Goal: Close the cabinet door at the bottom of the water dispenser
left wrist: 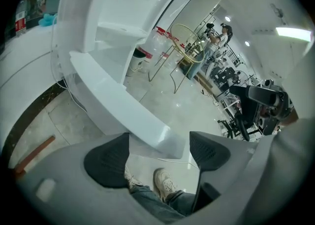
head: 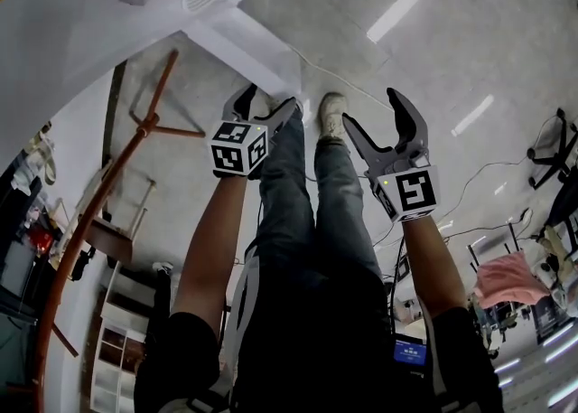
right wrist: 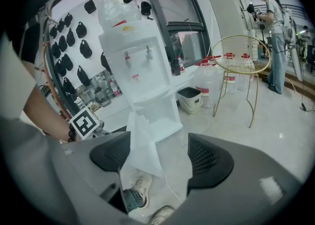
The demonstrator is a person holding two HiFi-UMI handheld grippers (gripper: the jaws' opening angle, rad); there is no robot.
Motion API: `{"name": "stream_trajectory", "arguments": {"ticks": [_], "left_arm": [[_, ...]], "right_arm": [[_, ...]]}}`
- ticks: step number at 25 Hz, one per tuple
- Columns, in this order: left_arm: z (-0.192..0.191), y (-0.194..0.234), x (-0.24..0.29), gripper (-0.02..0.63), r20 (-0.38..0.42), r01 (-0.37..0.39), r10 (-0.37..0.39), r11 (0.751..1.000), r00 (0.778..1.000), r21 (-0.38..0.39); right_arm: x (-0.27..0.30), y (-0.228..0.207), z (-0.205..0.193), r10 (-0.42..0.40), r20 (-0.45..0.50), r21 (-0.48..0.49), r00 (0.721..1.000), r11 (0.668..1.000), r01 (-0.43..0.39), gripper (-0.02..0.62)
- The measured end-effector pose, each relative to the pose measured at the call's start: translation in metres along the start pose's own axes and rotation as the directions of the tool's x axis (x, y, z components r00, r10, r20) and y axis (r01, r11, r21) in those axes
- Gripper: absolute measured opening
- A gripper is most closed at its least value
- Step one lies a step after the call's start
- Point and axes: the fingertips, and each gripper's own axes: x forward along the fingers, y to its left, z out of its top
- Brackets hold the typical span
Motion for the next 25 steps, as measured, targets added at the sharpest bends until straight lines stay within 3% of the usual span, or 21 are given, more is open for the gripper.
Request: {"name": "stream_trajectory", "arguments": {"ticks": [12,25], "left_arm": [[0.011,-0.008,0.009,0.390,-0.082,0.056,-0.052,0.998,0.995,0.042],[0.031,-0.016,0.025,0.359,-0.142,0.120,-0.112,0.992,0.983,0.047]], "right_arm": [[0.003,-0.009,0.009,-0.053,0.000,0.022,0.999,0.998,0.053,0.350],[0.001,-0.019,0.033,-0.161,0.030,0.094,0.986,0.983,0.158,0.333]]}}
